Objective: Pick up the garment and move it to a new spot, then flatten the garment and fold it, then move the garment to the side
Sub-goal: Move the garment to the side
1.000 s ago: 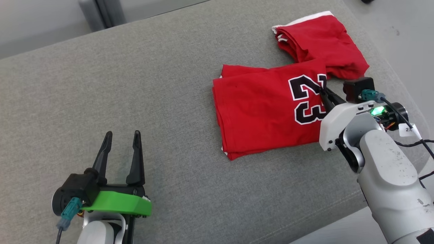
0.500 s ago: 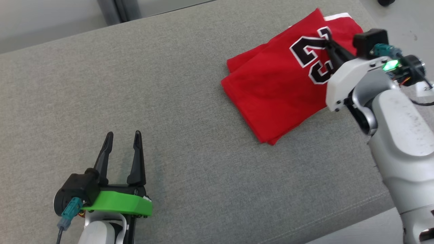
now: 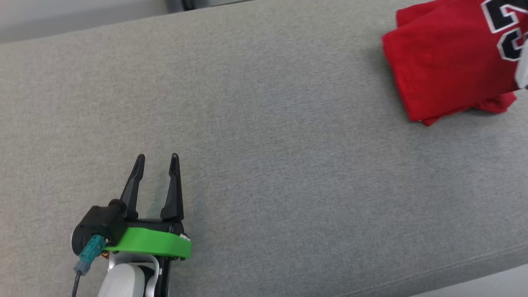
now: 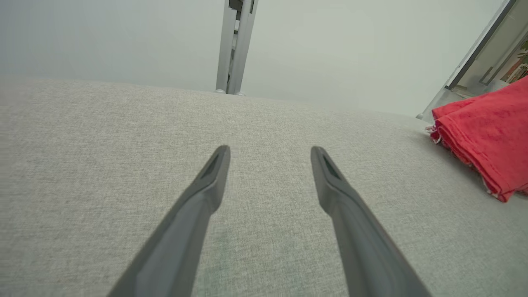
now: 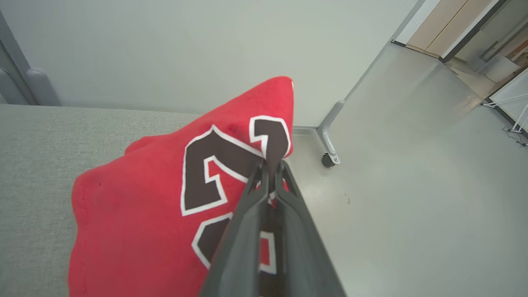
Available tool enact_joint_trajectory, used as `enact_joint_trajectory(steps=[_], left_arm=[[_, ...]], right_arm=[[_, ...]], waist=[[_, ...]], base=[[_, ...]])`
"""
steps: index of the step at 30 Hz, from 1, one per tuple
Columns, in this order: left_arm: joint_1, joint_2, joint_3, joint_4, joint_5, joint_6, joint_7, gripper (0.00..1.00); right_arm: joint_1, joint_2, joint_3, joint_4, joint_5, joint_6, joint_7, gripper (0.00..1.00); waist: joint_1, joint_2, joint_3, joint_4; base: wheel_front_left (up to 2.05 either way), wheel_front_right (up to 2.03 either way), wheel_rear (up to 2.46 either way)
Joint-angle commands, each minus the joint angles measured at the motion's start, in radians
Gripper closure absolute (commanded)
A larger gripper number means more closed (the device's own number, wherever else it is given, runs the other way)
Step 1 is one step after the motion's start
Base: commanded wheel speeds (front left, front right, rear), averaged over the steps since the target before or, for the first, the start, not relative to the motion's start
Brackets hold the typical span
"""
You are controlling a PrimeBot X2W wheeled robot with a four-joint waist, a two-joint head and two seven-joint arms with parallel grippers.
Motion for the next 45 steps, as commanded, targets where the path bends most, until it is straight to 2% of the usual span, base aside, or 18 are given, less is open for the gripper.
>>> enact_joint_trajectory(steps=[1, 7, 8, 9, 10, 15, 24, 34, 42, 45], left_arm=[[-0.02, 0.002, 0.0, -0.003, 0.001, -0.005, 0.0, 0.0], [-0.034, 0.001, -0.007, -0.005, 0.01, -0.005, 0.0, 0.0], [-0.035, 0.001, -0.008, -0.005, 0.01, -0.005, 0.001, 0.0], [-0.036, 0.001, -0.008, -0.005, 0.012, -0.005, 0.0, 0.0], [-0.037, 0.001, -0.008, -0.004, 0.014, -0.005, 0.0, 0.0], [-0.036, 0.004, -0.013, -0.002, 0.024, -0.004, 0.0, 0.0], [-0.041, 0.022, -0.022, 0.006, 0.029, -0.004, 0.0, 0.0], [-0.038, 0.039, -0.001, 0.016, 0.022, -0.004, 0.0, 0.0], [-0.019, 0.029, 0.059, 0.039, 0.002, -0.004, 0.001, 0.0], [0.001, 0.022, 0.086, 0.055, 0.004, -0.004, 0.0, 0.0]], right_arm=[[-0.013, -0.005, -0.025, 0.022, -0.008, -0.002, -0.017, 1.0], [-0.024, -0.029, -0.157, 0.157, -0.076, -0.002, -0.08, 1.0], [-0.028, -0.029, -0.175, 0.172, -0.088, -0.002, -0.097, 0.86], [-0.032, -0.029, -0.191, 0.183, -0.103, -0.002, -0.123, 0.05], [-0.036, -0.019, -0.219, 0.189, -0.129, -0.002, -0.155, 0.0], [-0.036, 0.018, -0.297, 0.255, -0.215, -0.002, -0.235, 0.0], [-0.064, 0.077, -0.311, 0.326, -0.29, -0.002, -0.315, 0.0], [-0.08, 0.141, -0.241, 0.35, -0.31, -0.002, -0.426, 0.0], [-0.04, 0.234, -0.155, 0.326, -0.277, -0.002, -0.501, 0.0], [0.022, 0.287, -0.126, 0.269, -0.255, -0.002, -0.523, 0.0]], waist=[[0.0, -0.0001, 0.041, 0.041], [0.0, -0.0001, 0.081, 0.086], [0.0, -0.0001, 0.086, 0.089], [0.0, -0.0001, 0.09, 0.092], [0.0, -0.0001, 0.095, 0.093], [0.0, -0.0001, 0.105, 0.093], [0.0, -0.0001, 0.079, 0.065], [0.0, -0.0001, -0.02, 0.044], [0.0, -0.0001, -0.107, 0.053], [0.0, -0.0001, -0.141, 0.068]], base=[[0.0, 0.0, 0.0], [0.0, 0.0, 0.0], [0.0, 0.0, 0.0], [0.0, 0.0, 0.0], [0.0, 0.0, 0.0], [0.0, 0.0, 0.0], [0.0, 0.0, 0.0], [0.0, 0.0, 0.0], [0.0, 0.0, 0.0], [0.0, 0.0, 0.0]])
